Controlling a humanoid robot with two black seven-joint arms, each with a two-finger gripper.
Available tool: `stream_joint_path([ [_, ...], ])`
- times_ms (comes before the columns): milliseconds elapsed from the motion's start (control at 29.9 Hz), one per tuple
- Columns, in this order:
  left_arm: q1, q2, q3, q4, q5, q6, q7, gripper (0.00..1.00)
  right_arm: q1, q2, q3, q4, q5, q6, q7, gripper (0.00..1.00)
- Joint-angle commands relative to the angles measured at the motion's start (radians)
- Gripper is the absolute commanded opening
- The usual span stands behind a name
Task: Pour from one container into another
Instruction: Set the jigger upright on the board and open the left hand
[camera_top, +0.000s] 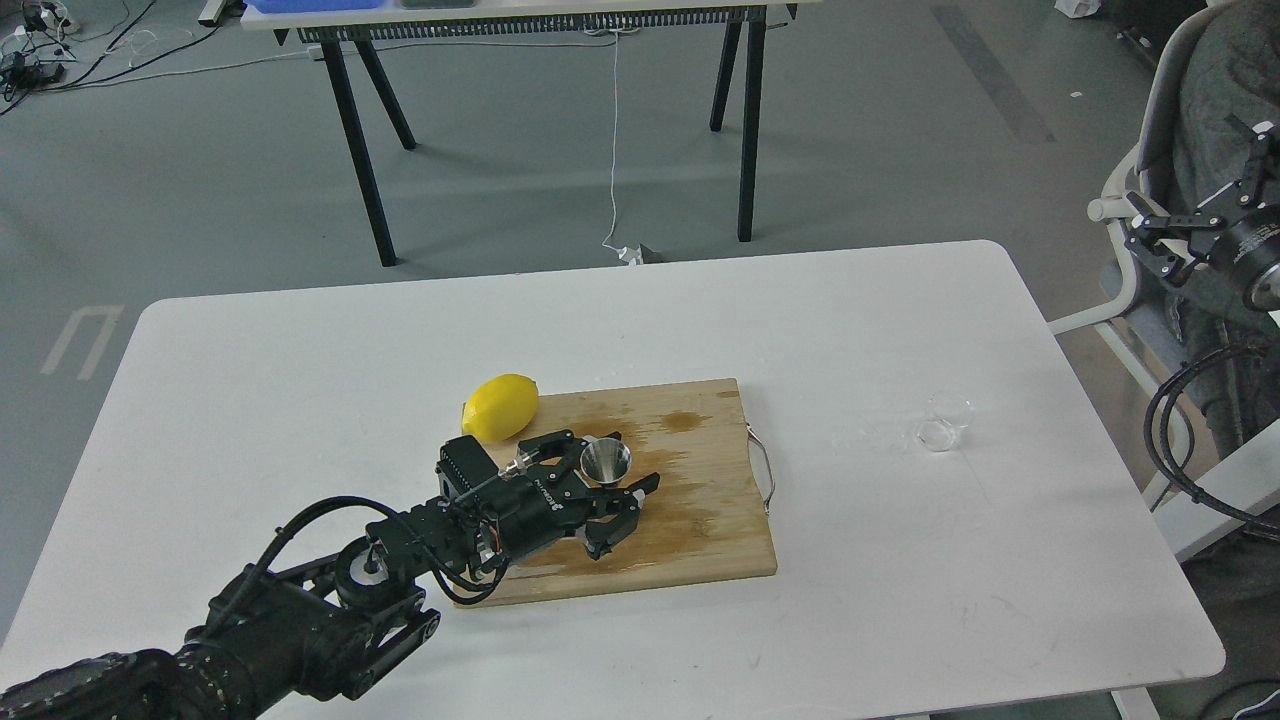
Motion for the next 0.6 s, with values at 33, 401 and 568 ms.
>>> stream_joint_path([
  [33,0.006,0.000,0.004,0.000,0.000,0.000,0.000,0.89,-0.003,0.000,0.000,0.002,0.000,0.000,0.000,0.99],
  [401,0.017,0.000,-0.002,0.000,0.000,0.000,0.000,0.89,-0.004,0.003,0.000,0.001,0.000,0.000,0.002,0.99],
  [568,0.037,0.000,-0.003,0.000,0.000,0.000,0.000,0.89,-0.004,0.004,0.000,0.001,0.000,0.000,0.003,0.99],
])
